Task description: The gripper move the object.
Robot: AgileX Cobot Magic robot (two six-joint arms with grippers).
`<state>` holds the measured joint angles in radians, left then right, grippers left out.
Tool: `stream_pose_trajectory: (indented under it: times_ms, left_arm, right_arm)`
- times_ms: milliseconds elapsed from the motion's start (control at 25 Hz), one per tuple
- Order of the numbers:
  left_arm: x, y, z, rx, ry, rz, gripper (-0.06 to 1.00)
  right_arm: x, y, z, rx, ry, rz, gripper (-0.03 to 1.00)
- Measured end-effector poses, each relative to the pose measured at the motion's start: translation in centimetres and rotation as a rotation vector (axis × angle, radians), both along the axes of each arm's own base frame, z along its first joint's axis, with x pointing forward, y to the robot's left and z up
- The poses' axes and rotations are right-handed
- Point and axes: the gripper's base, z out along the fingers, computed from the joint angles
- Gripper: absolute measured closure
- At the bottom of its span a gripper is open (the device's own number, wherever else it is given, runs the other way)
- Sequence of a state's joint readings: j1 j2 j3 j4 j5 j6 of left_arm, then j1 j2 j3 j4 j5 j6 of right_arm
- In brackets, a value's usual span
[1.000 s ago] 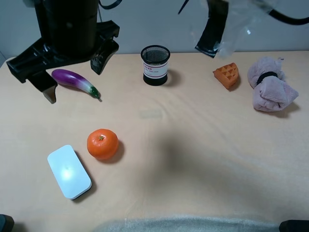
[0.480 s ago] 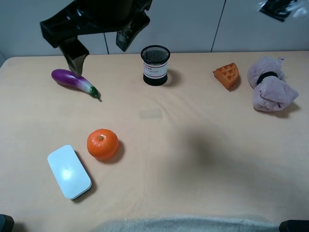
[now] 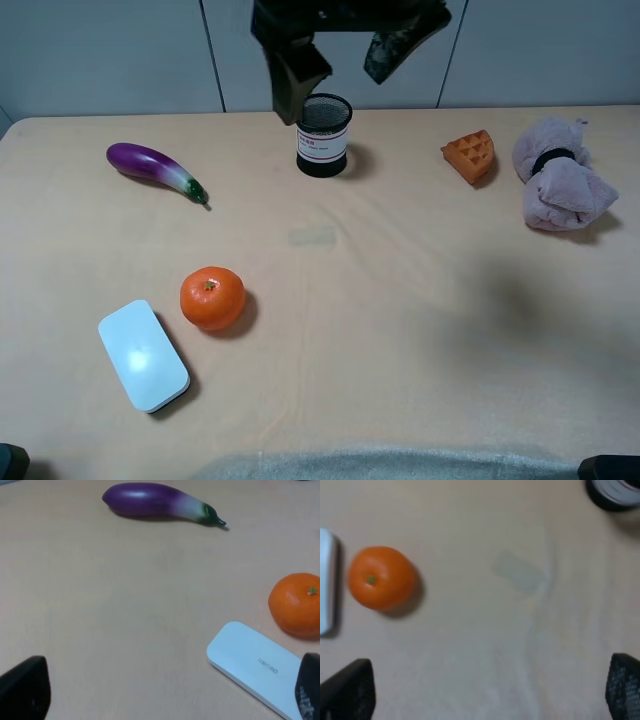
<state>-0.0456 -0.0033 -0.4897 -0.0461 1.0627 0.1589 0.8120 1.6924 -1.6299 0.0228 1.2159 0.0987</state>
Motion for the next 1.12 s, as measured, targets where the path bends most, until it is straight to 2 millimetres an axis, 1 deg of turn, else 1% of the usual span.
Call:
stream_pose_trajectory:
  times_ms: [200, 320, 600, 760, 920, 1000, 1120]
  left_arm:
    - [0.0, 0.0, 0.0, 0.000, 0.000, 0.000, -0.03]
    - [0.0, 0.0, 0.0, 0.000, 0.000, 0.000, -0.03]
    - [0.0, 0.0, 0.0, 0.000, 0.000, 0.000, -0.03]
    - [0.0, 0.0, 0.0, 0.000, 0.000, 0.000, -0.03]
    - [0.0, 0.0, 0.0, 0.000, 0.000, 0.000, -0.03]
    - [0.0, 0.0, 0.0, 0.000, 0.000, 0.000, -0.03]
    - [0.0, 0.0, 0.0, 0.000, 0.000, 0.000, -0.03]
  right_arm:
    - [0.1, -4.0, 0.8, -0.005, -0.016, -0.081, 0.28]
    - [-0.2, -6.5, 1.2, -0.007, -0.026, -0.134, 0.28]
    - [-1.9, -12.7, 2.1, -0.015, -0.066, -0.269, 0.28]
    - [-3.6, -16.2, 2.7, -0.010, -0.109, -0.357, 0.28]
    - [-5.8, -19.3, 3.4, -0.007, -0.170, -0.439, 0.28]
    - [-7.3, -20.5, 3.7, -0.006, -0.207, -0.465, 0.28]
    - [-9.6, -21.6, 4.0, 0.015, -0.255, -0.480, 0.28]
